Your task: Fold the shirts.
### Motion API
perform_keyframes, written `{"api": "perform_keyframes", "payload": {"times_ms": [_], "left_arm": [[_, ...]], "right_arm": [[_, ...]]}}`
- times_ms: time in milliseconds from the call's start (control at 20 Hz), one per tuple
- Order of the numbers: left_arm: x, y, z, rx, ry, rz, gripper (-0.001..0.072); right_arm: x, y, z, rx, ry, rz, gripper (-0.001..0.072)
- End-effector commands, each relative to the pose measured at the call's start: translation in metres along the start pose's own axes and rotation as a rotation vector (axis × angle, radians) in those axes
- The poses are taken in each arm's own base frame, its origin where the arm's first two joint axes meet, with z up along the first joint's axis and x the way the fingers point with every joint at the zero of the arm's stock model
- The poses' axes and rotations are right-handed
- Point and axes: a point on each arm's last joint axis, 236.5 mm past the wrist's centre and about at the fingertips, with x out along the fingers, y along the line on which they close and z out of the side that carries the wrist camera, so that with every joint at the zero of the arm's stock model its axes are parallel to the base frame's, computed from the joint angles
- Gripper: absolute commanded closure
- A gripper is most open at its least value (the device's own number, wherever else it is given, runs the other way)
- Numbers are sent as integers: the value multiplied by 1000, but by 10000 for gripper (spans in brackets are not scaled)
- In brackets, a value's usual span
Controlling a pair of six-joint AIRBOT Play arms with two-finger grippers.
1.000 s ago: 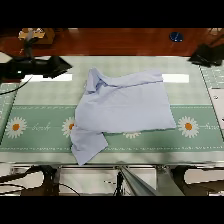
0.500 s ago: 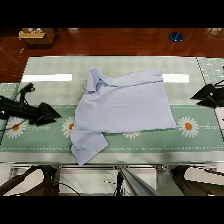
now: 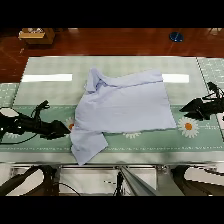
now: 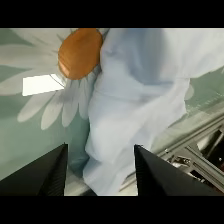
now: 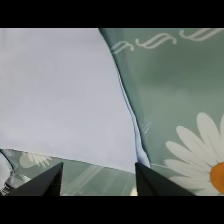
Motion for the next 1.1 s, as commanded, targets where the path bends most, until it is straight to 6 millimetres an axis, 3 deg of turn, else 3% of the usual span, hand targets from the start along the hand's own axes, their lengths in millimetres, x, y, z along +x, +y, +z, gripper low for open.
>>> {"api": "perform_keyframes", "payload": {"times_ms": [0, 200, 250, 300, 350, 550, 750, 1050], "left_arm": [[14, -3, 7, 55, -20, 42, 195], [39, -2, 3, 45, 37, 73, 212], [46, -1, 0, 40, 65, 75, 382], [51, 1, -4, 31, 94, 73, 631], [55, 2, -8, 20, 118, 66, 687], [53, 0, -13, 7, 150, 48, 687], [52, -4, -12, 24, 147, 29, 687], [53, -9, -10, 17, 138, 11, 687]], "right_arm": [[2, 0, -1, -3, 1, 7, 186], [-1, 10, 3, -6, -25, 35, 191], [-3, 13, 4, -10, -36, 40, 191], [-5, 15, 5, -15, -47, 39, 191], [-6, 16, 6, -19, -56, 37, 191], [-3, -3, -2, -54, -42, -12, 166], [19, -12, -25, 11, 3, 19, 166], [35, -26, -30, 59, -13, -7, 170]]}}
